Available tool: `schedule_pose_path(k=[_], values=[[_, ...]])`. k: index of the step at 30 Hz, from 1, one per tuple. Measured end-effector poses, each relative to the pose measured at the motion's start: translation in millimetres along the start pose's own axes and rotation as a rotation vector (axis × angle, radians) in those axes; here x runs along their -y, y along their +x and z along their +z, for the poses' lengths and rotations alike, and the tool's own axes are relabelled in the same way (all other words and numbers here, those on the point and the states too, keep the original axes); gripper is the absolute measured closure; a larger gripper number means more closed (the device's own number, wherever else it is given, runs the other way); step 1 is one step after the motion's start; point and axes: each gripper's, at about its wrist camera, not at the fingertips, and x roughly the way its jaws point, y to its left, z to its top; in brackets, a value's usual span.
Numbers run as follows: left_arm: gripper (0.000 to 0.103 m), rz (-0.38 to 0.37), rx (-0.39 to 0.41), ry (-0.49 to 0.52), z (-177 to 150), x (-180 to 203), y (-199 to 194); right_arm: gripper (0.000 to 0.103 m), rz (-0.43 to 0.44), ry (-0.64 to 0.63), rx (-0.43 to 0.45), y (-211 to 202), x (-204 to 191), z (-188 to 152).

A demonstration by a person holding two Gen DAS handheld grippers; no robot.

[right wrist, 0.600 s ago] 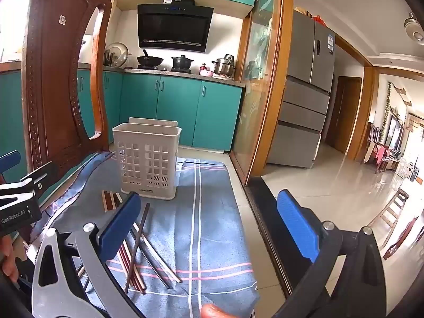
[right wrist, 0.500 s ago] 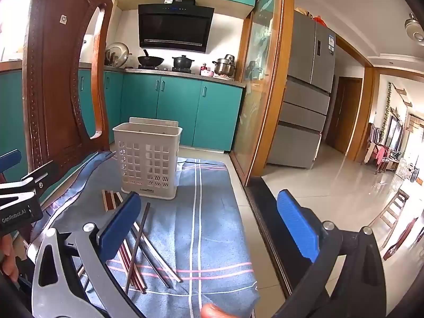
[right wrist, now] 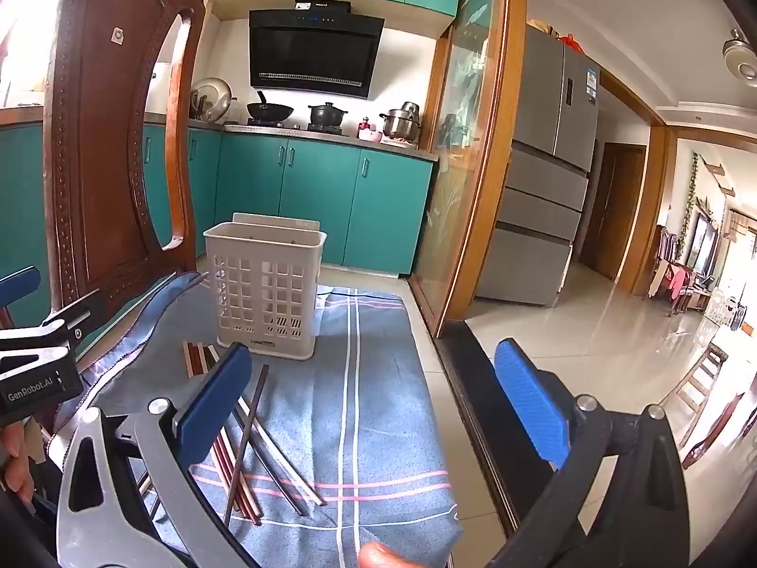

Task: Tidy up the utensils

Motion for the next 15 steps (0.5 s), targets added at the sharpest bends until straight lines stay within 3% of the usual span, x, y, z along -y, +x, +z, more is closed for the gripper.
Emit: schedule_pose_path(k=[15], values=[[0.003, 0.003, 0.000, 0.001, 2.2, 0.0, 2.2, 0.003, 0.001, -0.007, 0.001, -0.7, -0.7, 0.2]])
